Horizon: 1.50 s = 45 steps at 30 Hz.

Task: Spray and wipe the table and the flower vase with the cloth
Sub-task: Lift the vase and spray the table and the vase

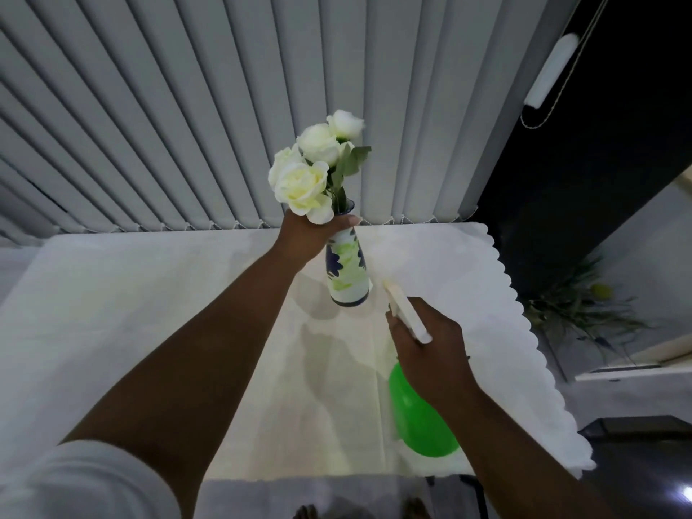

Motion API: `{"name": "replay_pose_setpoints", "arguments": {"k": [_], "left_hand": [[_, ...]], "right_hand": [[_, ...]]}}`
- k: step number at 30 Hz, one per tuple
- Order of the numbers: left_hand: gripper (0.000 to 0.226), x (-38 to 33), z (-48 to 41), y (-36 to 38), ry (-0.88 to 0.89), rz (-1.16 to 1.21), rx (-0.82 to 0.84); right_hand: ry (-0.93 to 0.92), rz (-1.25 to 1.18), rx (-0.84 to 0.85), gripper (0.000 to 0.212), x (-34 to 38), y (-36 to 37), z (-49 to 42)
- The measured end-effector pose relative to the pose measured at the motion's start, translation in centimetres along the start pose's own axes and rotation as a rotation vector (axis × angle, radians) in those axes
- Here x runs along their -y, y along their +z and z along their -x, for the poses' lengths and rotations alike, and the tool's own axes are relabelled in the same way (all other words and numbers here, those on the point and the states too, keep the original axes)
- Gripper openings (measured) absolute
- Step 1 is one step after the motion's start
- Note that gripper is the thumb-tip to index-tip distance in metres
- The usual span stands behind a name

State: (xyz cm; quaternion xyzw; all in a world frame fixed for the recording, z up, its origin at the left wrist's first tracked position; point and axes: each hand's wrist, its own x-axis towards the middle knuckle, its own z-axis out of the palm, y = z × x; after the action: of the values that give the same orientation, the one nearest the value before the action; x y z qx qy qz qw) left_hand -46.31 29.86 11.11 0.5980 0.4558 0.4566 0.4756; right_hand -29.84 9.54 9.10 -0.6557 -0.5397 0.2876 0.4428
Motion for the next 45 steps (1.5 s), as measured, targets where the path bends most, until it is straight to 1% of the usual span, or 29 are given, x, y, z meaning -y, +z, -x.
{"name": "replay_pose_setpoints", "arguments": {"k": [2, 3, 5, 7, 9, 11, 12, 15, 18, 20, 22, 25, 27, 29, 31, 32, 33, 34, 37, 40, 42, 45], "left_hand": [[0.055, -0.5, 0.5, -0.6, 0.012, 0.023, 0.002], [0.053, -0.8, 0.9, -0.9, 0.017, 0.028, 0.007], [0.056, -1.5, 1.5, -1.5, 0.007, 0.022, 0.004], [0.060, -2.1, 2.1, -2.0, -0.003, 0.023, 0.005], [0.057, -2.8, 2.7, -2.4, -0.003, 0.025, 0.009], [0.048, -3.7, 3.4, -2.8, -0.011, 0.034, 0.024], [0.047, -4.0, 3.6, -3.0, -0.015, 0.048, 0.043], [0.051, -5.3, 4.3, -4.0, -0.028, 0.052, 0.124], [0.037, -6.6, 5.1, -4.7, -0.034, 0.060, 0.257], [0.039, -7.2, 5.8, -4.9, -0.031, 0.077, 0.315], [0.043, -7.5, 6.4, -4.9, -0.043, 0.109, 0.322], [0.048, -7.7, 7.1, -4.4, -0.105, 0.187, 0.286], [0.052, -7.9, 7.7, -3.4, -0.150, 0.214, 0.220], [0.054, -8.2, 8.2, -1.8, -0.183, 0.167, 0.106], [0.053, -8.3, 8.5, -0.3, -0.205, 0.077, -0.060], [0.046, -8.2, 8.5, 0.2, -0.213, 0.038, -0.127], [0.037, -8.1, 8.5, 0.5, -0.222, 0.004, -0.164], [0.033, -8.0, 8.5, 0.7, -0.230, -0.025, -0.185], [0.048, -7.9, 8.5, 0.4, -0.252, -0.096, -0.230], [0.054, -8.0, 8.4, -0.7, -0.265, -0.099, -0.253], [0.046, -7.9, 8.1, -1.4, -0.270, -0.031, -0.233], [0.023, -8.1, 7.3, -2.1, -0.255, 0.005, -0.169]], "right_hand": [[0.033, 0.013, 0.014, 0.011, 0.1, 0.0, 0.7], [0.054, 0.040, 0.029, 0.015, 0.0, 0.0, 1.2], [0.083, 0.105, 0.066, 0.025, -0.5, -0.1, 2.2], [0.074, 0.150, 0.095, 0.024, -1.0, -0.3, 3.1], [0.074, 0.155, 0.138, 0.024, -1.4, -0.5, 3.7], [0.136, 0.053, 0.194, 0.026, -1.4, -0.8, 3.8], [0.170, -0.022, 0.215, 0.024, -1.3, -0.9, 3.7], [0.253, -0.226, 0.262, 0.022, -0.6, -1.0, 3.0], [0.270, -0.333, 0.324, 0.025, 0.4, -0.9, 2.2], [0.293, -0.415, 0.350, 0.028, 0.7, -0.7, 1.8], [0.313, -0.511, 0.357, 0.029, 1.0, -0.4, 1.9], [0.342, -0.636, 0.338, 0.034, 1.2, -0.1, 2.7], [0.338, -0.639, 0.341, 0.032, 1.2, 0.3, 3.3], [0.296, -0.557, 0.324, 0.026, 1.0, 0.9, 4.0], [0.246, -0.429, 0.282, 0.010, 1.1, 1.4, 4.7], [0.228, -0.383, 0.273, 0.007, 1.1, 1.7, 5.1], [0.215, -0.340, 0.268, 0.012, 0.9, 2.0, 5.4], [0.211, -0.321, 0.264, 0.017, 0.7, 2.2, 5.7], [0.200, -0.274, 0.238, 0.023, 0.6, 2.2, 6.3], [0.166, -0.247, 0.217, 0.036, 0.9, 1.5, 6.6], [0.140, -0.226, 0.180, 0.032, 1.2, 0.8, 6.8], [0.120, -0.167, 0.089, 0.022, 1.3, -0.5, 6.8]]}}
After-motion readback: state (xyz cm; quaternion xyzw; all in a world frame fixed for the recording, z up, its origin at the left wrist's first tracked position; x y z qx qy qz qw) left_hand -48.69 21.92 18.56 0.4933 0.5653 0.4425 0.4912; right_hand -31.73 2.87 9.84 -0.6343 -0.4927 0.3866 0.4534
